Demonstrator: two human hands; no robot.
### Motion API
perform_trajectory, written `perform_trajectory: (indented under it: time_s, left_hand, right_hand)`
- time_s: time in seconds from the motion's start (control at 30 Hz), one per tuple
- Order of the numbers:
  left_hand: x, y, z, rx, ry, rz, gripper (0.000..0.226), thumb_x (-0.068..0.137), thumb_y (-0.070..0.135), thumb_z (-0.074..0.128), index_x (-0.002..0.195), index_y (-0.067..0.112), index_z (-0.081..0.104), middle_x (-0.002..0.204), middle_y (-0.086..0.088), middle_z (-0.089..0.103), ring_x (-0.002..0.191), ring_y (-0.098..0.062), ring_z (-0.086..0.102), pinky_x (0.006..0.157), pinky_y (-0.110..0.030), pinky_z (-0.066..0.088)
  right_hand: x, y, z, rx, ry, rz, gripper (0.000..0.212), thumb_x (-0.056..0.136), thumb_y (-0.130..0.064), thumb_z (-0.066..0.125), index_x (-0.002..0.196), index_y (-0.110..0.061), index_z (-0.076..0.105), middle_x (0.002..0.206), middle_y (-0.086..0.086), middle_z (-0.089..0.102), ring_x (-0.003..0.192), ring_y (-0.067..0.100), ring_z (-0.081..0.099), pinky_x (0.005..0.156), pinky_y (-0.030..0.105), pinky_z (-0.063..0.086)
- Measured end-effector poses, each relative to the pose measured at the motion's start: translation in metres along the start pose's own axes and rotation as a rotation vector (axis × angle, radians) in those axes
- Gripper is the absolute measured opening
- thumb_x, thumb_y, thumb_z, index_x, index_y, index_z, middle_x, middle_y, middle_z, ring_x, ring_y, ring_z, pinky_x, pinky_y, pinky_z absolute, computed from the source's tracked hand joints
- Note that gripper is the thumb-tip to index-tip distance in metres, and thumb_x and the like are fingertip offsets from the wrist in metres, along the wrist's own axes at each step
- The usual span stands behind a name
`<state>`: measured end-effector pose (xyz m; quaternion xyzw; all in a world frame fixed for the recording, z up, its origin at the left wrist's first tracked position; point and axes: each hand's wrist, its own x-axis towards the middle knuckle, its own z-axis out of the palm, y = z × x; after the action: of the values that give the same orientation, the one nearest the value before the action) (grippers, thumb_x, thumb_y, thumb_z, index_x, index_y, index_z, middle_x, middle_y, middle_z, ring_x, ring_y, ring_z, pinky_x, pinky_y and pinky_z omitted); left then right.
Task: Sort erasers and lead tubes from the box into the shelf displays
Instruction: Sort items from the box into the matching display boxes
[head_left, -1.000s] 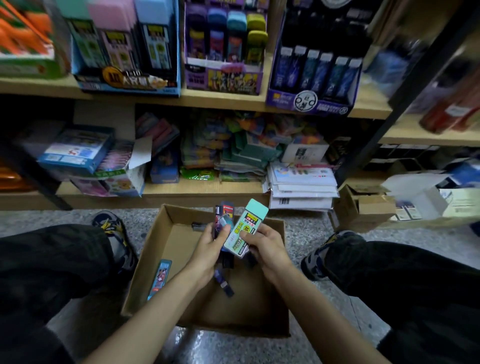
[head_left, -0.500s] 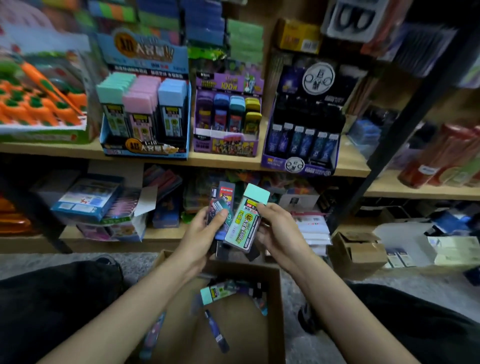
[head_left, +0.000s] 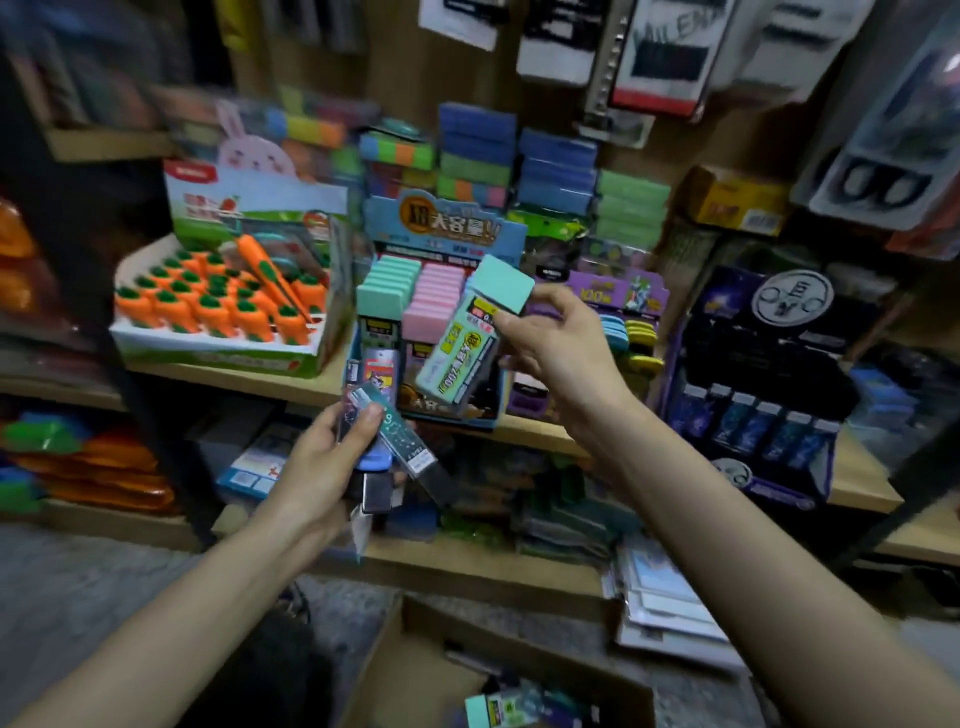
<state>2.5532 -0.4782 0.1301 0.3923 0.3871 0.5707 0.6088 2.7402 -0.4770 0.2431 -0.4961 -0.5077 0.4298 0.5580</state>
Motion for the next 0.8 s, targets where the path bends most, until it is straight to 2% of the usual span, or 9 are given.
perform_trajectory:
  time_s: [0.1, 0.17, 0.27, 0.3, 0.4, 0.47, 0.53, 0.67, 0.8]
  left_hand:
    - [0.007, 0.010, -0.021, -0.023, 0.049, -0.003, 0.022, 0.082, 0.029, 0.057, 0.099, 0.016, 0.061, 0.081, -0.005, 0.075, 0.070, -0.015, 0.071, 0.056, -0.029, 0.058]
    - [0.008, 0.014, -0.034, -0.021, 0.088, 0.001, 0.026, 0.079, 0.032, 0.058, 0.098, 0.016, 0.062, 0.087, -0.007, 0.074, 0.073, -0.016, 0.071, 0.056, -0.030, 0.058]
    - [0.008, 0.019, -0.047, -0.044, 0.149, 0.006, 0.032, 0.076, 0.034, 0.058, 0.101, 0.015, 0.061, 0.094, -0.011, 0.070, 0.077, -0.018, 0.069, 0.060, -0.030, 0.059]
    - [0.007, 0.021, -0.050, -0.061, 0.158, 0.013, 0.032, 0.077, 0.033, 0.058, 0.102, 0.014, 0.060, 0.093, -0.010, 0.071, 0.076, -0.018, 0.069, 0.059, -0.029, 0.058]
    - [0.004, 0.025, -0.056, -0.093, 0.164, 0.030, 0.033, 0.075, 0.032, 0.058, 0.102, 0.013, 0.060, 0.083, -0.006, 0.075, 0.071, -0.014, 0.071, 0.055, -0.027, 0.057]
    - [0.002, 0.027, -0.058, -0.093, 0.164, 0.037, 0.033, 0.074, 0.033, 0.058, 0.101, 0.014, 0.060, 0.082, -0.005, 0.075, 0.071, -0.014, 0.071, 0.056, -0.027, 0.057]
    - [0.001, 0.028, -0.057, -0.091, 0.161, 0.040, 0.034, 0.074, 0.034, 0.059, 0.101, 0.015, 0.061, 0.085, -0.006, 0.075, 0.073, -0.015, 0.072, 0.058, -0.028, 0.058]
    - [0.000, 0.032, -0.053, -0.107, 0.154, 0.051, 0.036, 0.073, 0.034, 0.060, 0.103, 0.014, 0.060, 0.086, -0.007, 0.075, 0.074, -0.015, 0.072, 0.058, -0.028, 0.058]
    - [-0.002, 0.034, -0.051, -0.111, 0.162, 0.062, 0.035, 0.074, 0.033, 0.059, 0.104, 0.014, 0.059, 0.083, -0.006, 0.075, 0.072, -0.014, 0.072, 0.057, -0.027, 0.058]
  right_hand:
    - [0.024, -0.012, 0.032, -0.063, -0.048, -0.097, 0.032, 0.086, 0.004, 0.060, 0.103, -0.016, 0.041, 0.088, 0.010, 0.065, 0.069, 0.022, 0.064, 0.058, 0.029, 0.055]
    - [0.039, -0.017, 0.051, -0.153, -0.058, -0.187, 0.037, 0.084, 0.005, 0.061, 0.105, -0.017, 0.040, 0.098, 0.011, 0.063, 0.073, 0.020, 0.064, 0.058, 0.029, 0.057]
    - [0.058, -0.017, 0.072, -0.357, -0.039, -0.341, 0.035, 0.081, 0.003, 0.065, 0.105, -0.013, 0.046, 0.101, 0.001, 0.058, 0.082, 0.010, 0.058, 0.069, 0.033, 0.055]
    - [0.064, -0.015, 0.076, -0.459, -0.042, -0.394, 0.034, 0.080, 0.001, 0.066, 0.106, -0.011, 0.047, 0.098, 0.000, 0.058, 0.081, 0.012, 0.057, 0.072, 0.035, 0.052]
    - [0.072, -0.004, 0.081, -0.775, -0.123, -0.551, 0.031, 0.083, -0.008, 0.065, 0.110, -0.011, 0.049, 0.086, 0.004, 0.059, 0.077, 0.024, 0.057, 0.069, 0.040, 0.046]
    - [0.073, 0.004, 0.080, -0.908, -0.176, -0.612, 0.030, 0.084, -0.012, 0.065, 0.111, -0.012, 0.050, 0.091, 0.009, 0.063, 0.084, 0.031, 0.057, 0.072, 0.045, 0.048]
    - [0.071, 0.011, 0.078, -0.963, -0.201, -0.626, 0.030, 0.085, -0.013, 0.065, 0.111, -0.013, 0.051, 0.093, 0.012, 0.061, 0.085, 0.030, 0.055, 0.073, 0.045, 0.047]
    - [0.069, 0.020, 0.077, -0.946, -0.244, -0.638, 0.029, 0.083, -0.009, 0.066, 0.110, -0.009, 0.053, 0.087, 0.003, 0.053, 0.080, 0.021, 0.047, 0.068, 0.038, 0.041]
    - [0.069, 0.027, 0.079, -0.977, -0.255, -0.630, 0.029, 0.084, -0.011, 0.066, 0.110, -0.011, 0.054, 0.093, 0.015, 0.060, 0.086, 0.027, 0.050, 0.070, 0.038, 0.043]
